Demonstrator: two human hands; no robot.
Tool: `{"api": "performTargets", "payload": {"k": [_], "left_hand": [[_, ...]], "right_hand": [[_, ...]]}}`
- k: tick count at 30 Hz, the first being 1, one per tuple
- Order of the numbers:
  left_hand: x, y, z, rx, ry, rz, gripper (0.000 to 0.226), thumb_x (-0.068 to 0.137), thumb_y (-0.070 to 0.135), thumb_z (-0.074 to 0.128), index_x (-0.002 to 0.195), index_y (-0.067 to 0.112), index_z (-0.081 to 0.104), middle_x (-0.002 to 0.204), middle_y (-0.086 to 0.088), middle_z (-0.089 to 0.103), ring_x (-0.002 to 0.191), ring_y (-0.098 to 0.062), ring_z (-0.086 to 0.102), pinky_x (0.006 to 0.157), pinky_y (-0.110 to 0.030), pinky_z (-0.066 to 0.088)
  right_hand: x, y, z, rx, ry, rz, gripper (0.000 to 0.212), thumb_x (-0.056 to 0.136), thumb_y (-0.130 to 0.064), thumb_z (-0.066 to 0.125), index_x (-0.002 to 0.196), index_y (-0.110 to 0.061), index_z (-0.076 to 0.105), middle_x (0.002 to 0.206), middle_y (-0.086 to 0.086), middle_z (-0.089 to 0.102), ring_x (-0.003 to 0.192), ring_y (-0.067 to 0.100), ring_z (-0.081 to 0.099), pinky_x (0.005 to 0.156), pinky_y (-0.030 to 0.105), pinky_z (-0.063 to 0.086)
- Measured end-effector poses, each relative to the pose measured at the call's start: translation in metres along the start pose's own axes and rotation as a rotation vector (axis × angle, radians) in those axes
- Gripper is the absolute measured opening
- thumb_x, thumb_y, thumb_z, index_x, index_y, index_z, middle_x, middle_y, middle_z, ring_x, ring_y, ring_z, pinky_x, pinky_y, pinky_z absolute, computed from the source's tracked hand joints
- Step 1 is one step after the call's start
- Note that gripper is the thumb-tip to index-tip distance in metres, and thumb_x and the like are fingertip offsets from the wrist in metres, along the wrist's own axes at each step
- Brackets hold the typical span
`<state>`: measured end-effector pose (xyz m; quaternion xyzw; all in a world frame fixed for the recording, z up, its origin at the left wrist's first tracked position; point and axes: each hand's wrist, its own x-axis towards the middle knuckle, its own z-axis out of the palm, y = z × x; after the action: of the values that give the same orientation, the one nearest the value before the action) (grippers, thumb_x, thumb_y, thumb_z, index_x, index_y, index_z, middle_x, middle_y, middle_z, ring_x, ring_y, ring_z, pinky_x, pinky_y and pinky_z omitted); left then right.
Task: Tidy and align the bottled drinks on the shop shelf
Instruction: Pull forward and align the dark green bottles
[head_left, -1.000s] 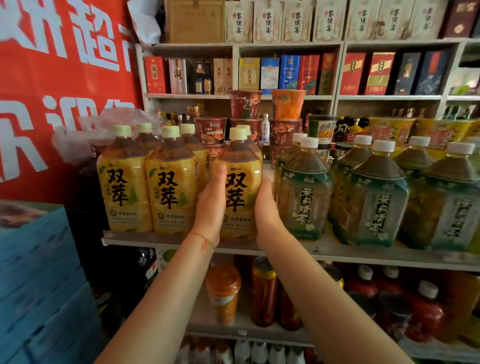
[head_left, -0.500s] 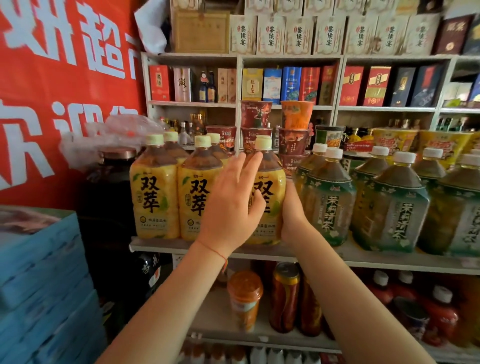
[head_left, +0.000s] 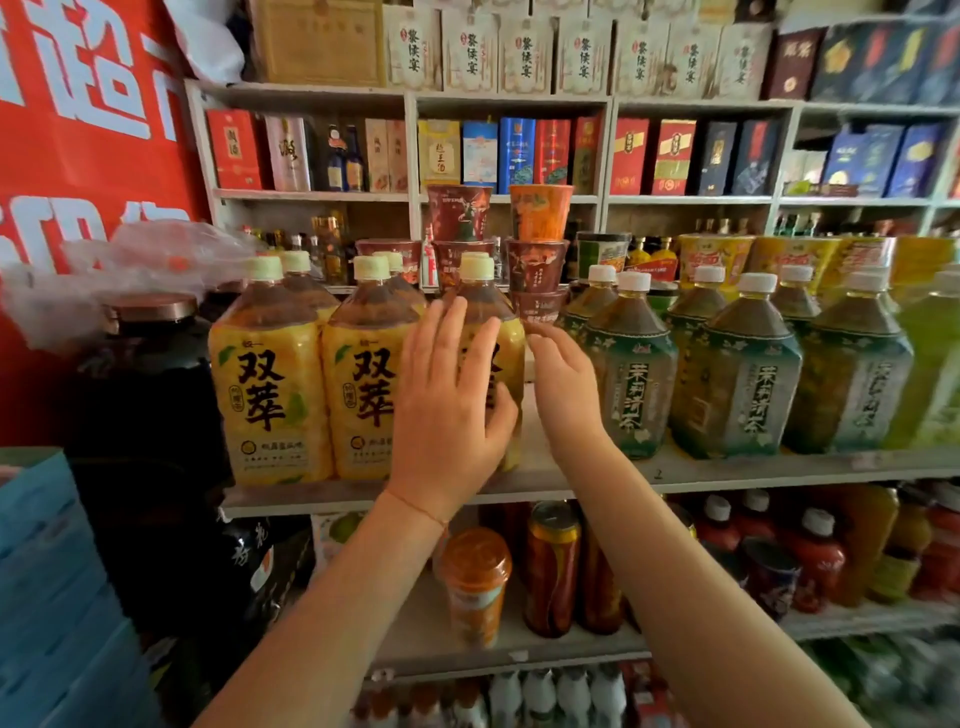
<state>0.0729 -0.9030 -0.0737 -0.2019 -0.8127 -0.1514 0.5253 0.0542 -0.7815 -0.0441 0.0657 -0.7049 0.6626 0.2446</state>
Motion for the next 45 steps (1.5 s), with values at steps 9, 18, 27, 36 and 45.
{"api": "performTargets", "payload": {"k": [9, 18, 27, 36, 45], "left_hand": [[0.013, 0.074, 0.040, -0.587, -0.065, -0.272, 0.045, 0.101, 0.024, 0.049, 0.145, 0.015, 0.048, 0.149, 0.008, 0.045, 0.140, 0.005, 0.033, 0.114, -0.004, 0.018], [0.046, 0.100, 0.113, -1.098, -0.176, -1.010, 0.086, 0.070, 0.092, 0.047, 0.137, 0.038, 0.056, 0.132, 0.010, 0.065, 0.125, -0.011, 0.058, 0.110, -0.044, 0.043], [0.054, 0.122, 0.105, -1.150, -0.063, -1.219, 0.044, 0.100, 0.062, 0.036, 0.101, 0.035, 0.071, 0.090, 0.005, 0.079, 0.099, -0.020, 0.071, 0.092, -0.043, 0.055], [0.045, 0.131, 0.074, -1.067, -0.015, -1.195, 0.043, 0.101, 0.058, 0.037, 0.102, 0.032, 0.071, 0.091, 0.003, 0.079, 0.090, -0.016, 0.074, 0.089, -0.041, 0.057], [0.044, 0.124, 0.065, -0.117, -0.080, -0.299, 0.062, 0.104, 0.038, 0.046, 0.159, 0.020, 0.022, 0.159, -0.003, 0.038, 0.147, -0.016, 0.033, 0.121, -0.030, 0.026]], "right_hand": [[0.025, 0.011, -0.072, -0.209, 0.321, -0.221, 0.045, 0.103, -0.022, 0.040, 0.148, -0.022, 0.044, 0.149, -0.002, 0.049, 0.140, 0.014, 0.040, 0.118, 0.038, 0.033], [0.047, 0.043, -0.113, 0.260, 0.014, 0.578, 0.076, 0.085, -0.081, 0.042, 0.134, -0.026, 0.057, 0.126, 0.004, 0.065, 0.116, 0.026, 0.059, 0.108, 0.045, 0.043], [0.070, 0.059, -0.122, 0.214, -0.212, 0.699, 0.072, 0.091, -0.077, 0.036, 0.135, -0.024, 0.056, 0.132, 0.008, 0.063, 0.124, 0.029, 0.056, 0.112, 0.047, 0.039], [0.050, 0.052, -0.117, 0.258, -0.316, 0.674, 0.092, 0.075, -0.088, 0.038, 0.145, -0.030, 0.050, 0.140, 0.006, 0.060, 0.130, 0.028, 0.053, 0.116, 0.051, 0.036], [0.066, 0.043, -0.122, 0.325, -0.263, 0.539, 0.050, 0.100, -0.059, 0.035, 0.093, -0.024, 0.070, 0.076, 0.003, 0.075, 0.081, 0.021, 0.067, 0.073, 0.034, 0.049]]}}
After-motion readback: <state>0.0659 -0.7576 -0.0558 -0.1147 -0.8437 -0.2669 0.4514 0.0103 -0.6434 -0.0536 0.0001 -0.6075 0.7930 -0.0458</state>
